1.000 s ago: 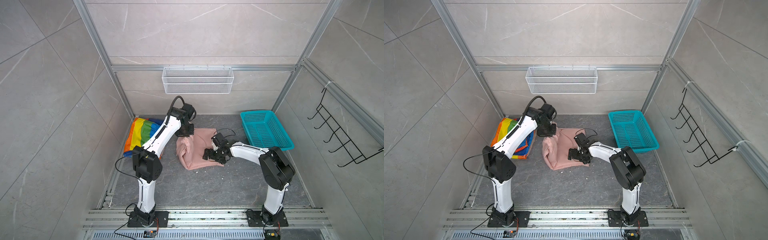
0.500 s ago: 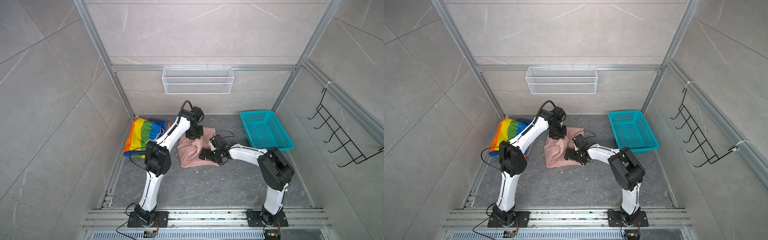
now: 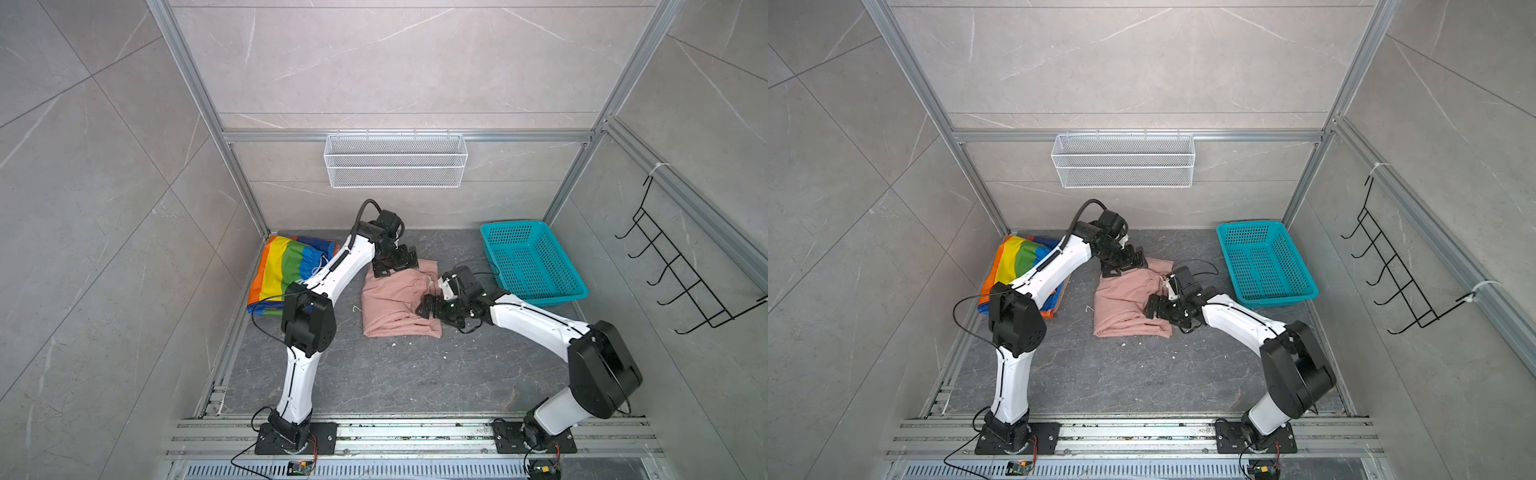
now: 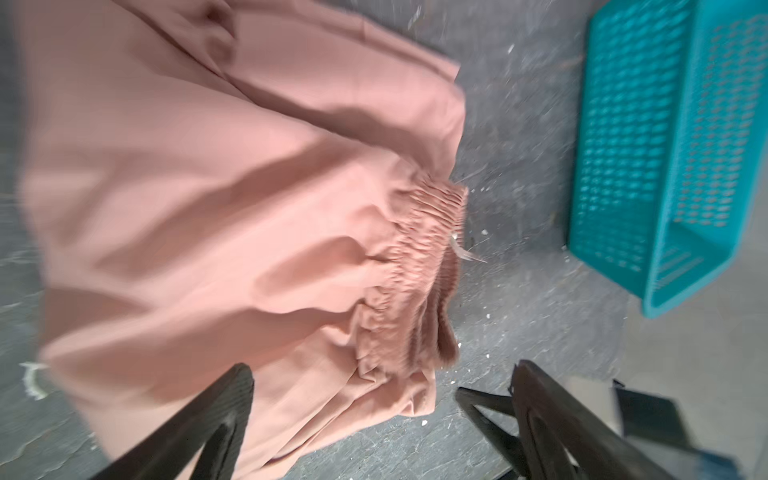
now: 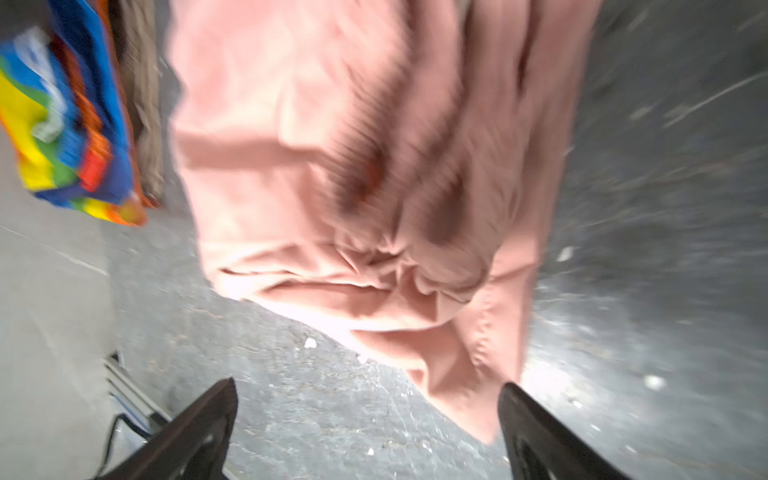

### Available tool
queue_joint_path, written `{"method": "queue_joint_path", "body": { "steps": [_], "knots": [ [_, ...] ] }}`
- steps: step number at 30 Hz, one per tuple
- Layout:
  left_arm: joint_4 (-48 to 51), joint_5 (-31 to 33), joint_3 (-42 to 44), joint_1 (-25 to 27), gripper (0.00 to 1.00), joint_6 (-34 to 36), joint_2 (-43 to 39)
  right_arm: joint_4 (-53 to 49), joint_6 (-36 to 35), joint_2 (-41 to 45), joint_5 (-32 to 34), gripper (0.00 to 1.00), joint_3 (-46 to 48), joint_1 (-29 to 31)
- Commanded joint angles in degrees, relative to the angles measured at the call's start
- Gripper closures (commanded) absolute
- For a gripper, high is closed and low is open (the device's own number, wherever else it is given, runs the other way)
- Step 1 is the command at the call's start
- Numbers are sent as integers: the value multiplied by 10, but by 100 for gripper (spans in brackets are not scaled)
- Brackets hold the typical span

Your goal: Fold and stack the shorts

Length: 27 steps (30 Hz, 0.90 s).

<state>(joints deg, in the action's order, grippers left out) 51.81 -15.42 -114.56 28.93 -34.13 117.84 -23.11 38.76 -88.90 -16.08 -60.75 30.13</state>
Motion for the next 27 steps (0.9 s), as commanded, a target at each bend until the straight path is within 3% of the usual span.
{"method": "queue_joint_path", "body": {
  "steps": [1, 5, 9, 15, 22, 27],
  "knots": [
    [-137, -51, 117, -37, 1, -62, -137, -46, -13, 11, 1, 1, -49, -15],
    [-378, -102, 386, -50, 1, -207, -238, -41, 4, -38, -14, 1, -117, -15],
    [-541, -104, 540, -43, 1, -298, -266, 26, 58, -99, -56, 1, -151, -13],
    [-565, -75, 625, -5, 1, -302, -262, 51, 71, -206, -84, 1, -216, -6],
    [-583, -57, 743, -3, 1, -312, -256, 1, -10, -317, -40, 1, -242, -23],
    [-601, -57, 800, -3, 1, -319, -255, -6, -45, -333, -57, 1, -245, -38]
  ]
}}
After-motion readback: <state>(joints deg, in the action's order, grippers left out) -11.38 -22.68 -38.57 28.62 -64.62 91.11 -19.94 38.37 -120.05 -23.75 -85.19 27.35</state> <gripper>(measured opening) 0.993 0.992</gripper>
